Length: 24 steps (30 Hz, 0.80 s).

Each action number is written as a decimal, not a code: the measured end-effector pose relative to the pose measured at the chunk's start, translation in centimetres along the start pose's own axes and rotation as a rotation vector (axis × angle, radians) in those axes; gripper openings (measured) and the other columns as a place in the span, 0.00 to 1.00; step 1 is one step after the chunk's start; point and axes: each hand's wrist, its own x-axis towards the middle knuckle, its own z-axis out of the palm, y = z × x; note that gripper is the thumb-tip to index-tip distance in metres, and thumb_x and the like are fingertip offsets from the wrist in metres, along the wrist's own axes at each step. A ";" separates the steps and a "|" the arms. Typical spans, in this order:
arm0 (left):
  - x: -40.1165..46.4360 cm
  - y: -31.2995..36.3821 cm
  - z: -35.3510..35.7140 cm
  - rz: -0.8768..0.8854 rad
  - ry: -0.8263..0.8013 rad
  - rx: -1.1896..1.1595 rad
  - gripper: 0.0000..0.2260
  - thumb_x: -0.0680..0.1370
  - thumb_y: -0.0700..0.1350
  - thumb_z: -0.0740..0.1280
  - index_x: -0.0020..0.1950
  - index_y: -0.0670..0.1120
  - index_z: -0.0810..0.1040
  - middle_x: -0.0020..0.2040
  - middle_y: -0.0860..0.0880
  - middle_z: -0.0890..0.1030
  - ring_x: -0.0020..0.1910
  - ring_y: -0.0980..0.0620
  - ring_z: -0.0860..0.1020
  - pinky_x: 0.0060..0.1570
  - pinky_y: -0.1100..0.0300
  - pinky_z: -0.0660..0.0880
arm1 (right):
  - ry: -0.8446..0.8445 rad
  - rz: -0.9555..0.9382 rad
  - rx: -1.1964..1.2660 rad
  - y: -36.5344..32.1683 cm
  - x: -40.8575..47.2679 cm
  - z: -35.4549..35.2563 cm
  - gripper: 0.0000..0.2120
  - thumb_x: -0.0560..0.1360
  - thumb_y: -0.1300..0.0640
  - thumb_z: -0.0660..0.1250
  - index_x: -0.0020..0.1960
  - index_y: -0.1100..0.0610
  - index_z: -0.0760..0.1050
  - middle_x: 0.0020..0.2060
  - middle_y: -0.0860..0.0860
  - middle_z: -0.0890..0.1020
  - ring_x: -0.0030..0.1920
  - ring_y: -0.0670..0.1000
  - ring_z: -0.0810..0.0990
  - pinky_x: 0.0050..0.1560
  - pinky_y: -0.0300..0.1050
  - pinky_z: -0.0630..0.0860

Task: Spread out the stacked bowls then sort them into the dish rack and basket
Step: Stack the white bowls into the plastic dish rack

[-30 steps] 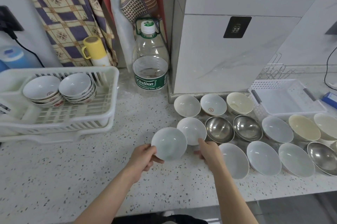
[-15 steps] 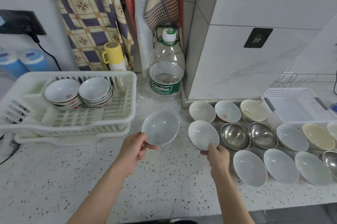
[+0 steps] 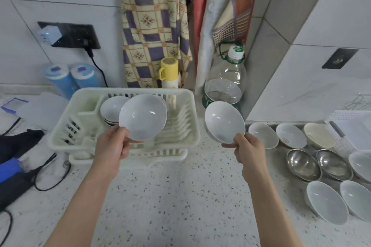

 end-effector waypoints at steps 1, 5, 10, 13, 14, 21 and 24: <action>0.6 0.5 -1.4 0.024 0.034 0.035 0.07 0.75 0.36 0.60 0.44 0.44 0.78 0.30 0.43 0.83 0.18 0.56 0.60 0.19 0.67 0.55 | -0.042 -0.007 -0.026 -0.5 -0.1 1.4 0.07 0.70 0.65 0.59 0.38 0.59 0.74 0.31 0.60 0.84 0.19 0.44 0.60 0.18 0.35 0.58; 3.3 1.3 -6.3 0.018 0.148 0.048 0.07 0.75 0.38 0.61 0.46 0.44 0.78 0.34 0.40 0.85 0.18 0.56 0.59 0.18 0.67 0.56 | -0.197 -0.048 -0.164 -1.1 -0.5 7.3 0.09 0.72 0.64 0.59 0.46 0.60 0.78 0.29 0.57 0.84 0.18 0.41 0.63 0.19 0.33 0.61; 6.1 1.2 -11.5 0.064 0.238 0.020 0.07 0.74 0.38 0.61 0.46 0.41 0.77 0.33 0.40 0.85 0.19 0.54 0.59 0.19 0.67 0.57 | -0.338 -0.038 -0.325 0.5 -1.5 13.6 0.09 0.73 0.62 0.61 0.51 0.56 0.78 0.28 0.54 0.84 0.19 0.39 0.70 0.21 0.32 0.64; 7.4 1.3 -12.8 0.068 0.253 0.005 0.07 0.74 0.38 0.61 0.45 0.42 0.78 0.33 0.41 0.85 0.18 0.55 0.59 0.18 0.68 0.57 | -0.404 0.005 -0.335 1.3 -1.9 16.5 0.10 0.73 0.62 0.61 0.50 0.55 0.78 0.27 0.56 0.84 0.18 0.39 0.69 0.20 0.31 0.63; 7.8 1.3 -12.9 0.066 0.252 0.004 0.07 0.73 0.39 0.61 0.45 0.43 0.78 0.33 0.41 0.85 0.18 0.55 0.59 0.18 0.68 0.57 | -0.409 0.011 -0.365 1.4 -1.8 17.3 0.09 0.73 0.62 0.61 0.48 0.55 0.78 0.28 0.56 0.84 0.18 0.40 0.68 0.20 0.32 0.63; 10.1 1.0 -11.6 0.013 0.218 -0.048 0.07 0.74 0.37 0.61 0.47 0.42 0.77 0.34 0.41 0.85 0.20 0.55 0.59 0.19 0.67 0.56 | -0.417 0.088 -0.537 1.2 -0.1 21.3 0.11 0.70 0.63 0.60 0.29 0.59 0.72 0.25 0.58 0.82 0.15 0.42 0.66 0.17 0.31 0.60; 10.6 0.3 -11.5 0.021 0.210 -0.039 0.07 0.74 0.37 0.61 0.46 0.43 0.78 0.35 0.41 0.85 0.19 0.55 0.60 0.19 0.67 0.58 | -0.429 0.094 -0.626 1.7 0.6 22.4 0.11 0.68 0.62 0.58 0.27 0.58 0.70 0.23 0.56 0.81 0.16 0.42 0.65 0.18 0.31 0.61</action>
